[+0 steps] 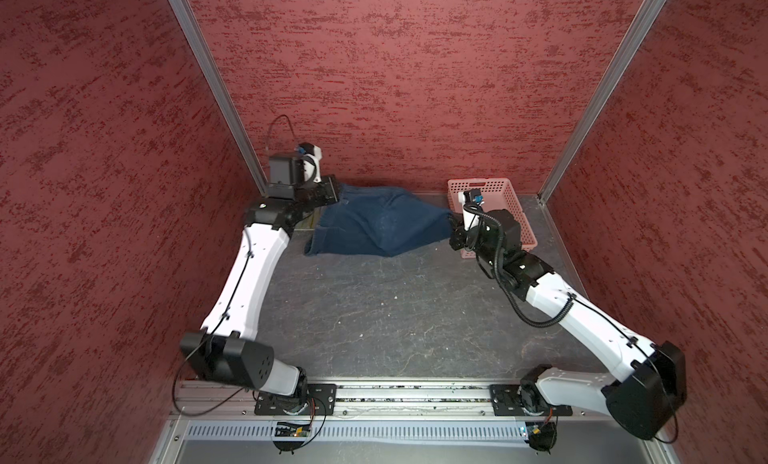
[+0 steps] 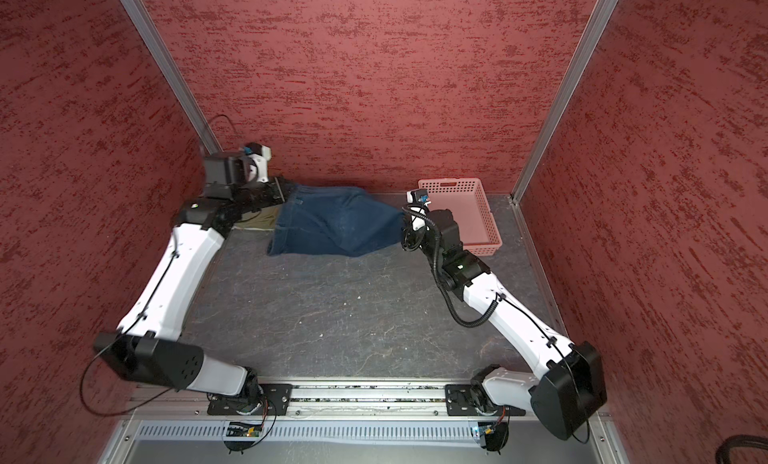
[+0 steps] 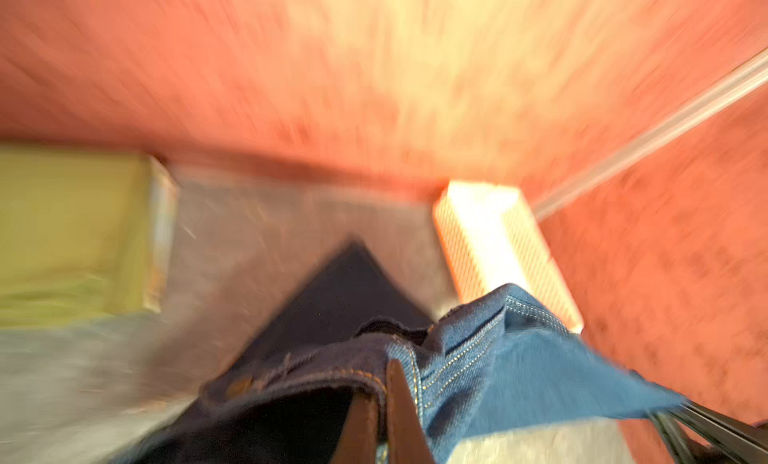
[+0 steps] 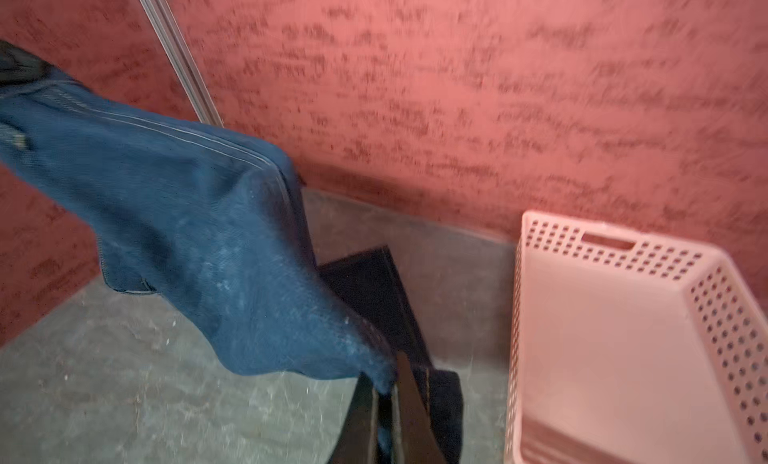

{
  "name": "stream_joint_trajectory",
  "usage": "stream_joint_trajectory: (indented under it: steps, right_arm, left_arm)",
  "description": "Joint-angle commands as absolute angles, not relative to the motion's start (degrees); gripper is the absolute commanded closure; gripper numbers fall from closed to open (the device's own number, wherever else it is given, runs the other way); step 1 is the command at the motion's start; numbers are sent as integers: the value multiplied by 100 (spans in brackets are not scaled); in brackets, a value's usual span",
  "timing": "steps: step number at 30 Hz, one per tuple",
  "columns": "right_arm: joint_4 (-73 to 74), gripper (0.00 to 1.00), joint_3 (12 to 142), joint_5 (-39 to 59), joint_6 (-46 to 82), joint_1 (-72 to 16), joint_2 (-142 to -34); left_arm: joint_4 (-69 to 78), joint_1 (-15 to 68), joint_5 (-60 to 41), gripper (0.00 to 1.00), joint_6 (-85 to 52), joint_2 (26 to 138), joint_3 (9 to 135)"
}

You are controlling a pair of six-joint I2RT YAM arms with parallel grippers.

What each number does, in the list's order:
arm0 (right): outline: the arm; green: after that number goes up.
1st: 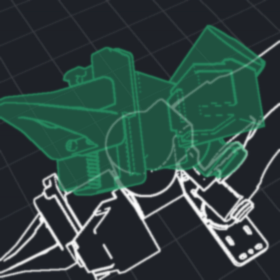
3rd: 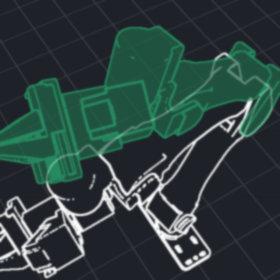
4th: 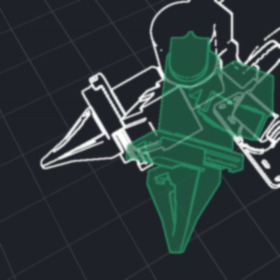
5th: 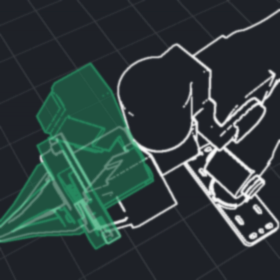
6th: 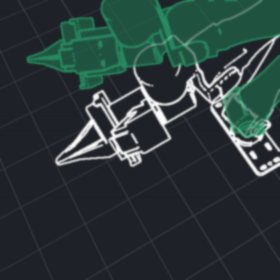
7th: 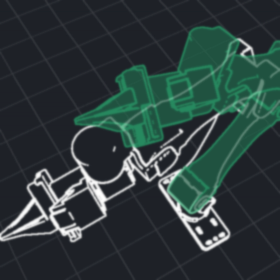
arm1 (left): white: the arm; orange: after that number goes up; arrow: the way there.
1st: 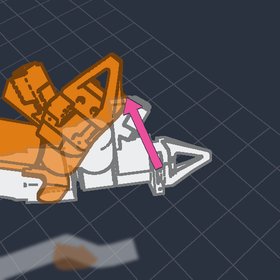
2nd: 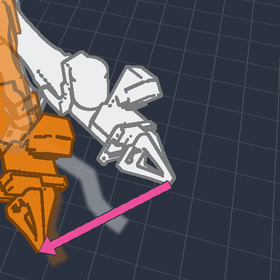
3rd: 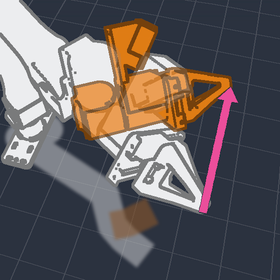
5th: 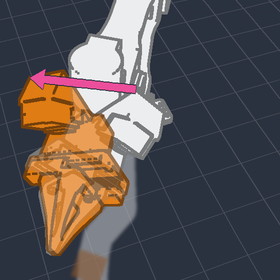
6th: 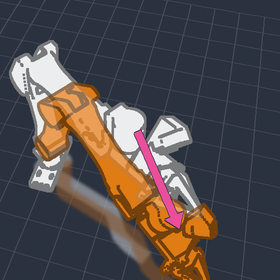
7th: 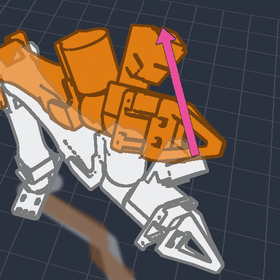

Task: Fold and stack the skirts
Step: 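Raise the denim skirt by its waistband and lay it flat nearer the robot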

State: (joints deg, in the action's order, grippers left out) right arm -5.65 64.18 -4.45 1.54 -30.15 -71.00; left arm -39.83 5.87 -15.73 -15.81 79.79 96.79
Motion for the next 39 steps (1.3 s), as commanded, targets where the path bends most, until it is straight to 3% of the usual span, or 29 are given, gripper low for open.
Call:
stream_joint_trajectory:
  steps: [1,9,17,23,25,28,31,39]
  right_arm:
    - [-1215,100,7164,-646,-320,-2998,-6766]
    - [-2235,100,8759,-855,-599,-2975,-6905]
    - [-2127,100,10312,125,-716,-2237,-8923]
    - [-2403,100,12753,683,-1144,-1906,-10438]
    - [-2768,100,13674,759,-1290,-1907,-10792]
    - [-3198,100,14293,853,-1374,-1916,-10939]
    - [-3203,100,13309,1043,-1371,-1983,-10366]
    - [-847,100,6791,688,-691,-3028,-7444]
  left_arm:
    - [-4631,404,-1393,100,-1540,7453,9936]
    - [-4842,341,-1102,100,-1529,6822,10283]
    - [-3887,-128,-1598,100,-1958,8366,10663]
    - [-4155,-235,-2185,100,-2355,9961,12899]
    - [-4261,-220,-2261,100,-2446,10095,13419]
    - [-4179,-188,-2403,100,-2527,9762,13179]
    - [-3740,-133,-2357,100,-2538,8776,11726]
    - [-2371,-55,-2045,100,-3194,5931,5981]
